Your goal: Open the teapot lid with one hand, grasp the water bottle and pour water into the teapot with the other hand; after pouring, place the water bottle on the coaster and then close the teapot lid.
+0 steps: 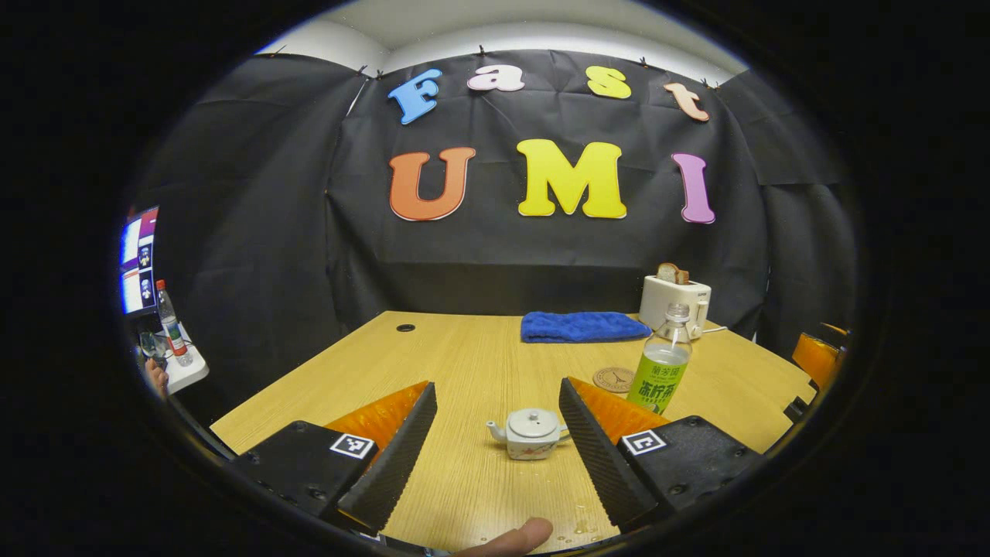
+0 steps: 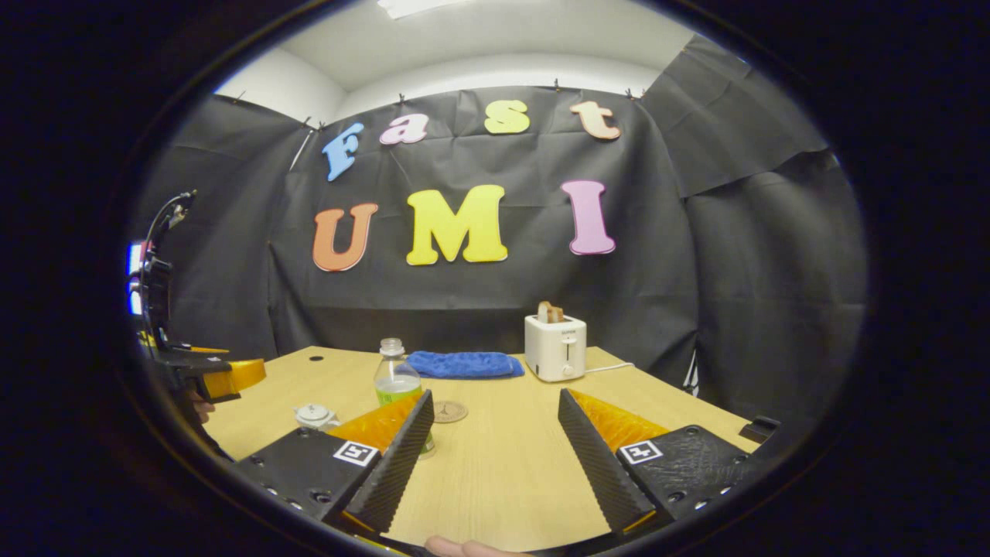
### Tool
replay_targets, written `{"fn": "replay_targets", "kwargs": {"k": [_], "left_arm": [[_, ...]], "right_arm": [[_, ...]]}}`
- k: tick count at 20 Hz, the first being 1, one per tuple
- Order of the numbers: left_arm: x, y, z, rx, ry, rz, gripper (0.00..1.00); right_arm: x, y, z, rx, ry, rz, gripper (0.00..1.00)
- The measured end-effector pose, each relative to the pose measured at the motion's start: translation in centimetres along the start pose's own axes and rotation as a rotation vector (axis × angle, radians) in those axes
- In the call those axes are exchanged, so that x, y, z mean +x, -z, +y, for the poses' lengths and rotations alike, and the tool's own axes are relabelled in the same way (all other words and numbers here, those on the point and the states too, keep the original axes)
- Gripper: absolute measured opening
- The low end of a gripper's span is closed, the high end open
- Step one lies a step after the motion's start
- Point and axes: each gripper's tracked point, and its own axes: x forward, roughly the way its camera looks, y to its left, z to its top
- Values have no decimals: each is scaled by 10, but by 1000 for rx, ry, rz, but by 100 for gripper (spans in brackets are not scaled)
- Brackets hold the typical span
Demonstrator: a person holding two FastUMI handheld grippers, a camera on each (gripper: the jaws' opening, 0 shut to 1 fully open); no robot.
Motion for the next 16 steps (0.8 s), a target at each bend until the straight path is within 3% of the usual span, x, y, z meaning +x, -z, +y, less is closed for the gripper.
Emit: {"fn": "replay_targets", "kwargs": {"k": [9,16], "left_arm": [[19,10,14,-13,-7,-3,100],[43,25,-4,-67,45,-28,100]], "right_arm": [[1,23,0,-17,-30,32,97],[12,53,-12,-13,-33,59,97]]}}
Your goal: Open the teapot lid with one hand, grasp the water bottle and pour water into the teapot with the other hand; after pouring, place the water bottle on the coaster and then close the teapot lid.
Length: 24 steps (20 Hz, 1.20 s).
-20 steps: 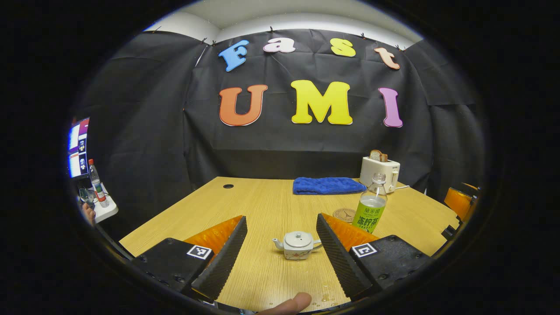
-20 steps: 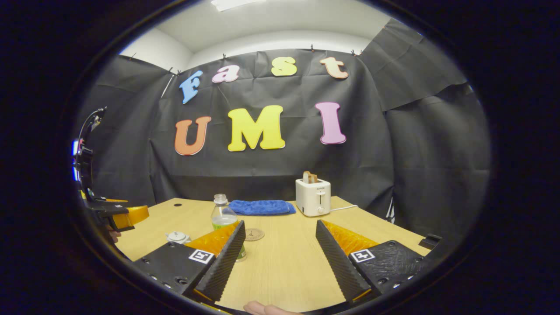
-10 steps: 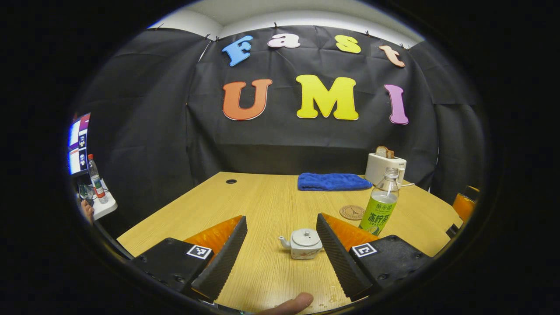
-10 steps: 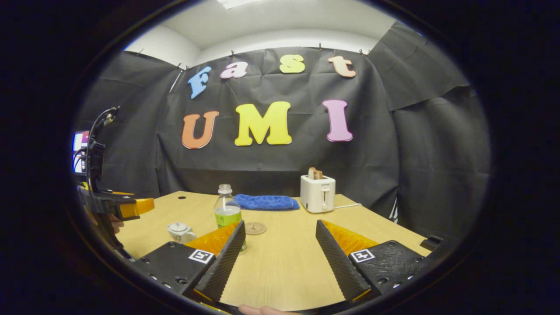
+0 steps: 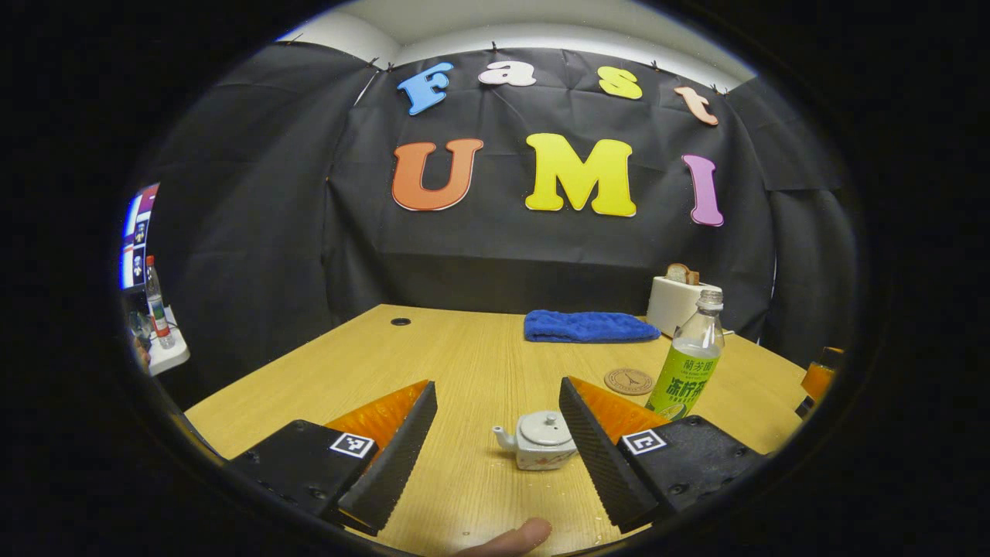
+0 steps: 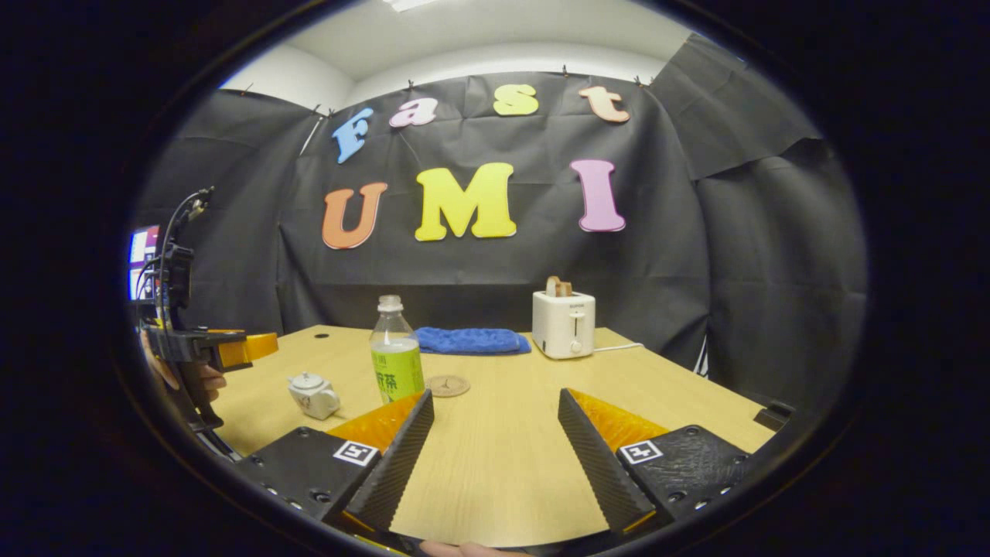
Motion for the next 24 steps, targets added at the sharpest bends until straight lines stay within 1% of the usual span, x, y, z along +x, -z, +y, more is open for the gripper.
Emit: {"fn": "replay_targets", "kwargs": {"k": [1,3,5,8,11,12,13,15,16,17,18,19,20,21,22,23,24], "left_arm": [[4,6,-5,-1,6,3,100],[14,16,-7,24,-20,7,100],[24,27,-21,58,-6,21,100],[31,33,-38,78,18,18,100],[37,27,-41,106,16,-12,99],[38,27,-44,112,24,-21,99],[42,27,-47,113,38,-19,98],[49,34,-42,106,32,15,86],[52,41,-39,93,27,40,74],[53,46,-40,81,36,59,69],[53,47,-38,72,36,65,62],[54,46,-38,66,43,68,61],[54,47,-38,70,43,65,55],[55,47,-38,78,49,66,52],[55,47,-39,85,57,64,46],[56,46,-39,91,66,62,43],[54,46,-38,94,71,64,37]], "right_arm": [[3,3,-4,-4,3,4,97],[10,12,-12,-7,15,21,97],[12,20,-17,1,15,34,97],[14,26,-22,4,18,43,97],[13,23,-27,1,24,34,97],[13,24,-28,0,26,34,94],[14,25,-28,1,27,35,97],[13,24,-25,-1,25,35,97],[13,23,-24,-6,25,33,99],[12,21,-21,-14,23,29,99],[12,20,-19,-23,20,24,97],[12,18,-15,-33,16,20,97],[13,18,-12,-43,12,18,97],[13,17,-7,-50,5,19,97],[15,17,-3,-55,-3,20,97],[16,18,2,-57,-11,25,97],[19,19,7,-61,-20,32,97]]}}
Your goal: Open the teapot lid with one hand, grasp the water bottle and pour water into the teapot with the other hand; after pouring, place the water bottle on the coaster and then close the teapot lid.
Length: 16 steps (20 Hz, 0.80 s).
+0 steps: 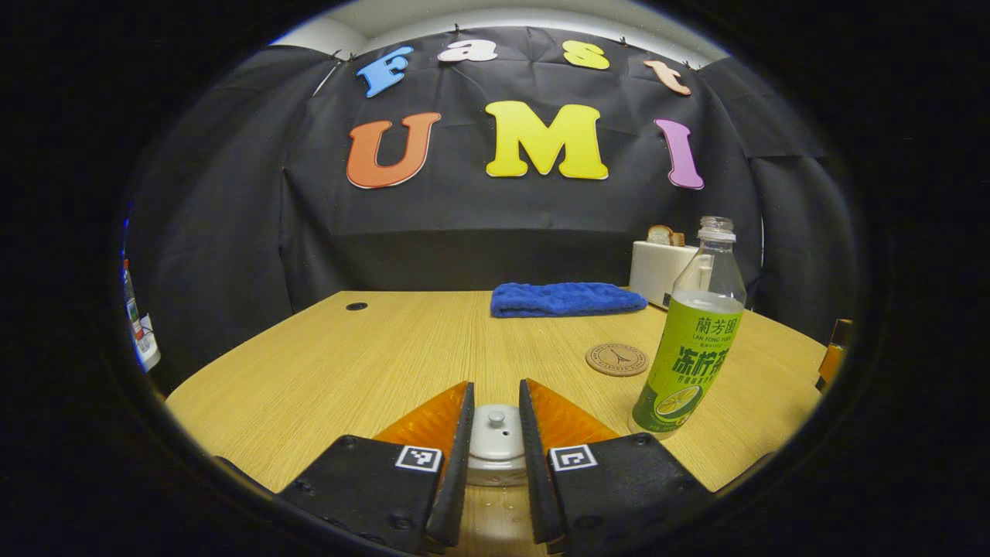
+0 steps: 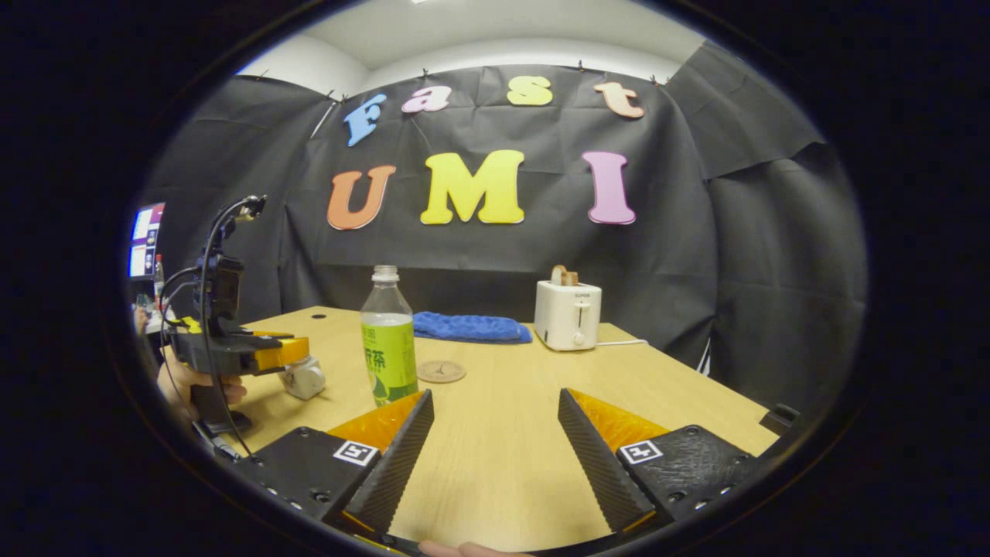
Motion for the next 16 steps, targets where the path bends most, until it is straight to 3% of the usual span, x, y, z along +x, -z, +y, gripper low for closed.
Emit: {"fn": "replay_targets", "kwargs": {"k": [3,6,16], "left_arm": [[2,-1,1,1,11,-3,19],[2,-2,0,-18,36,-1,8],[-40,-57,9,-32,70,-93,6]], "right_arm": [[8,-2,15,-11,-26,8,97],[19,-2,30,-12,-50,19,96],[56,1,90,40,-159,53,96]]}}
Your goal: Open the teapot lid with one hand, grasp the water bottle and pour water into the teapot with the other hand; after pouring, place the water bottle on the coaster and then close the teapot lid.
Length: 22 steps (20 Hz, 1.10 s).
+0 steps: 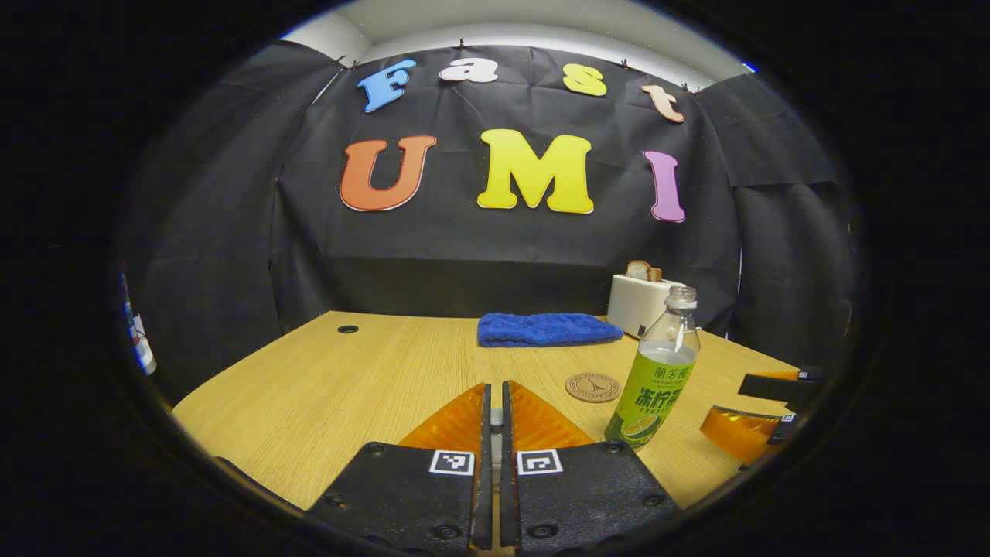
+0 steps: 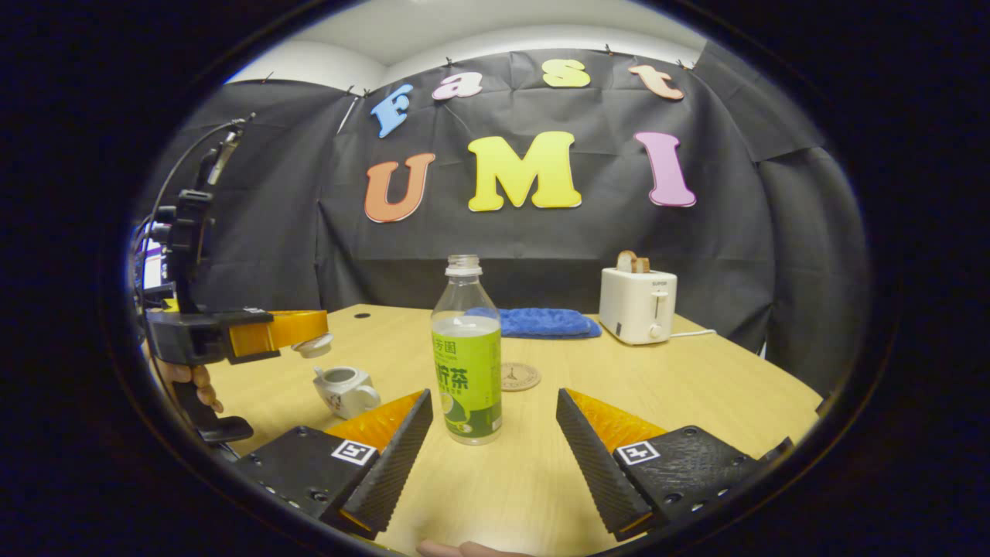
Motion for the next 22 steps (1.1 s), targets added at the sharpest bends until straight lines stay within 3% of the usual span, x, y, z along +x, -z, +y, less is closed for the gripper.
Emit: {"fn": "replay_targets", "kwargs": {"k": [7,13,15,22], "left_arm": [[-37,-34,19,-20,-11,-10,6],[-51,-43,36,-34,-8,-18,6],[-48,-37,40,-43,-10,3,6],[-48,-31,51,-36,-24,27,6]], "right_arm": [[56,-6,19,59,-32,1,94],[90,4,13,84,-3,39,97],[95,5,10,78,16,43,80],[82,-9,8,-83,91,46,72]]}}
